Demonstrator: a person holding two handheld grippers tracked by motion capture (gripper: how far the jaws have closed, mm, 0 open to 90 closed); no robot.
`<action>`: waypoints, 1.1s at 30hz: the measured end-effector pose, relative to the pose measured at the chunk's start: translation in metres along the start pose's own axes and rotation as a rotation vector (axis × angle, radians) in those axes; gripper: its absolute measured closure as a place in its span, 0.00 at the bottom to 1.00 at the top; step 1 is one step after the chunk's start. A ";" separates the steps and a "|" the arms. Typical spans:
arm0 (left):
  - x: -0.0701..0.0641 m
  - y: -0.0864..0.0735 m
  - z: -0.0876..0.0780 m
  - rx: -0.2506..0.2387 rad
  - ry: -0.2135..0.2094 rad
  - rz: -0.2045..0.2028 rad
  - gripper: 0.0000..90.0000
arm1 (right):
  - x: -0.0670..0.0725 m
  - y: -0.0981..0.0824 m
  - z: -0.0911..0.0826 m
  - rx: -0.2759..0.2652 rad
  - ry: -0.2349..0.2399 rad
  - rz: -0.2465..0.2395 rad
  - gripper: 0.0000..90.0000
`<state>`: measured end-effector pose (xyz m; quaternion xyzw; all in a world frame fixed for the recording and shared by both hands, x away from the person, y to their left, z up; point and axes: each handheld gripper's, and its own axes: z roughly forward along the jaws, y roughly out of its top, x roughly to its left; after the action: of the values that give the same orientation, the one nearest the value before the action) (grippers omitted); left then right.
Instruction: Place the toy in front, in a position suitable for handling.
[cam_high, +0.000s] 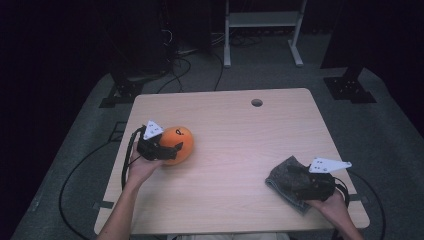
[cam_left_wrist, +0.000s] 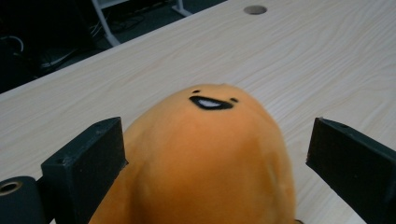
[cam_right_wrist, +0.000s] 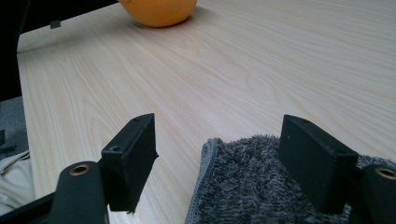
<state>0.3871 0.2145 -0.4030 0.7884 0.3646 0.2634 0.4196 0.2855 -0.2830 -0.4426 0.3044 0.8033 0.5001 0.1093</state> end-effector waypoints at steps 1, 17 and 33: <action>0.001 0.000 0.001 0.005 -0.001 0.000 0.04 | 0.000 0.000 0.000 0.000 0.000 0.001 0.30; 0.009 -0.018 0.013 0.055 0.026 -0.048 0.27 | 0.000 -0.001 0.003 0.012 0.008 -0.001 0.30; 0.011 -0.015 0.005 0.016 0.029 -0.057 0.53 | -0.002 -0.001 0.001 0.003 0.009 0.005 0.31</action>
<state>0.3922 0.2268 -0.4169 0.7769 0.3953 0.2600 0.4155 0.2870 -0.2835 -0.4443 0.3047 0.8037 0.5005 0.1040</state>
